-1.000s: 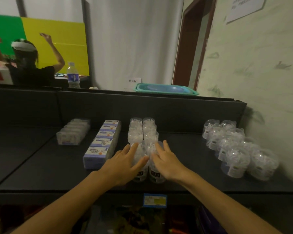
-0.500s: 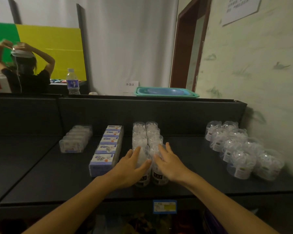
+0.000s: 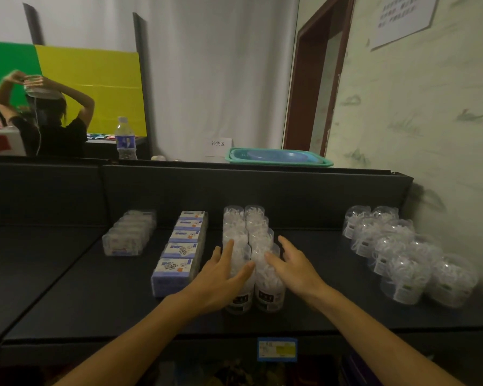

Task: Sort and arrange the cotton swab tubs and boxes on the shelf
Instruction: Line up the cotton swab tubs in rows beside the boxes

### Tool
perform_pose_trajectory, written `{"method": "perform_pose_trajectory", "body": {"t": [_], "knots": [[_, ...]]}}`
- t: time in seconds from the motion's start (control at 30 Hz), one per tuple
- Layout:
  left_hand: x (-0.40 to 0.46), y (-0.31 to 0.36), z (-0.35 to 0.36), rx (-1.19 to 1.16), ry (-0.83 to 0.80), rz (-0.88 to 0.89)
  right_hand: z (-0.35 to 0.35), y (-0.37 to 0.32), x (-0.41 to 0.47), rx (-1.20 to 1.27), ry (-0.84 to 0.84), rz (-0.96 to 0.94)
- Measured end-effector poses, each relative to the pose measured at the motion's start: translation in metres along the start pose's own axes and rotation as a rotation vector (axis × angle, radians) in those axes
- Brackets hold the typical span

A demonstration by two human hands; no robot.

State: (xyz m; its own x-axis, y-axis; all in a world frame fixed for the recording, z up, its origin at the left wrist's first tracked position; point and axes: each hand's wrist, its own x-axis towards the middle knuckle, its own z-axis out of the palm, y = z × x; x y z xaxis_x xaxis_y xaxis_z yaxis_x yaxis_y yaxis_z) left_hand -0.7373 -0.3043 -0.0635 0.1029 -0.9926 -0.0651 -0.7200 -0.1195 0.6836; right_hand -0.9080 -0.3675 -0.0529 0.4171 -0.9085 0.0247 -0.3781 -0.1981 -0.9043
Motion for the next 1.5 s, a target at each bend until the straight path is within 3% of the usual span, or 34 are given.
{"method": "perform_pose_trajectory", "body": {"t": [0.37, 0.7, 1.33, 1.5], "knots": [[0.017, -0.002, -0.003, -0.202, 0.098, 0.039, 0.003, 0.005, 0.014, 0.115, 0.007, 0.051], [0.051, 0.007, -0.004, -0.324, 0.089, -0.097, 0.009, -0.001, 0.045, 0.262, -0.047, 0.141], [0.057, 0.004, -0.004, -0.289, 0.075, -0.097, 0.015, 0.013, 0.056, 0.311, -0.039, 0.162], [0.053, 0.006, -0.006, -0.125, 0.222, -0.049, 0.010, 0.009, 0.053, 0.247, 0.022, 0.164]]}}
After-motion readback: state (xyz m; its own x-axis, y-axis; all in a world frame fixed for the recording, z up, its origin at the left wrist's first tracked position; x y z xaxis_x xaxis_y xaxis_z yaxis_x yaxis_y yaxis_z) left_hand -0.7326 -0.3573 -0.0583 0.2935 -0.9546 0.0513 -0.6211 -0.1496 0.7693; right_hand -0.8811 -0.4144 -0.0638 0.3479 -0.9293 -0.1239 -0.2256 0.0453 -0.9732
